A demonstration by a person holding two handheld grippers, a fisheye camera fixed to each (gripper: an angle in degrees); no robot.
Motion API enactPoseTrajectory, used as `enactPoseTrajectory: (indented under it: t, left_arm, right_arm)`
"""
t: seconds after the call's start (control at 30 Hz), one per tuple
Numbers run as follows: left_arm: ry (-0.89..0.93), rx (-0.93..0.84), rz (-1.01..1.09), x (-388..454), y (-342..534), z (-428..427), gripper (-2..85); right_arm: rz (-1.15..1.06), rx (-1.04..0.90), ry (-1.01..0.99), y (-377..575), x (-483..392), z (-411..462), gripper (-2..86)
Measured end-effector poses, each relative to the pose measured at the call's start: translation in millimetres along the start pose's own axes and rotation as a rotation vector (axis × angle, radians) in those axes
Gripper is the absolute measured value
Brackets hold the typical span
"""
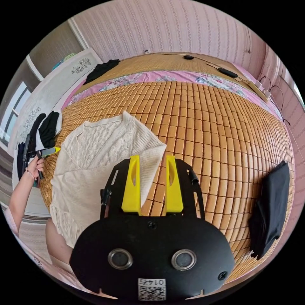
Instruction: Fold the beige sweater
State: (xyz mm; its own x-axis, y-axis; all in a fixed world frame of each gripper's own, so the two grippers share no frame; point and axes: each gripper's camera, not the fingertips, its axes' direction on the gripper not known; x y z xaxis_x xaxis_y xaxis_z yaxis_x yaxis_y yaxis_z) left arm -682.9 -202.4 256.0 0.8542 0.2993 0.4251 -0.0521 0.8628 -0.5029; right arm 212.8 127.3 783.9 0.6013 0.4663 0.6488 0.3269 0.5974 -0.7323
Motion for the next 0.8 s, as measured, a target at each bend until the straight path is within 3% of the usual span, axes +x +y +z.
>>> enactPoseTrajectory:
  t: [0.23, 0.4, 0.53, 0.63, 0.73, 0.8]
  left_arm:
    - [0.01, 0.013, 0.045, 0, 3, -1, 2.1]
    - [0.124, 0.166, 0.201, 8, 46, -60, 0.6]
    - [0.228, 0.194, 0.318, 5, 107, -95, 0.4]
    - [0.269, 0.144, 0.366, -5, 177, -102, 0.3]
    - [0.216, 0.017, 0.303, -19, 241, -79, 0.5]
    - [0.124, -0.046, 0.226, -25, 278, -62, 1.9]
  right_arm:
    - [0.046, -0.032, -0.111, -13, 19, 7, 1.7]
    - [-0.093, 0.2, -0.279, 34, 30, -74, 0.9]
    - [-0.21, 0.252, -0.314, 107, 39, -125, 0.8]
    - [-0.295, 0.166, -0.318, 180, 41, -143, 0.8]
    - [-0.289, -0.055, -0.336, 240, 42, -122, 0.7]
    - [-0.297, -0.228, -0.136, 274, 36, -100, 0.8]
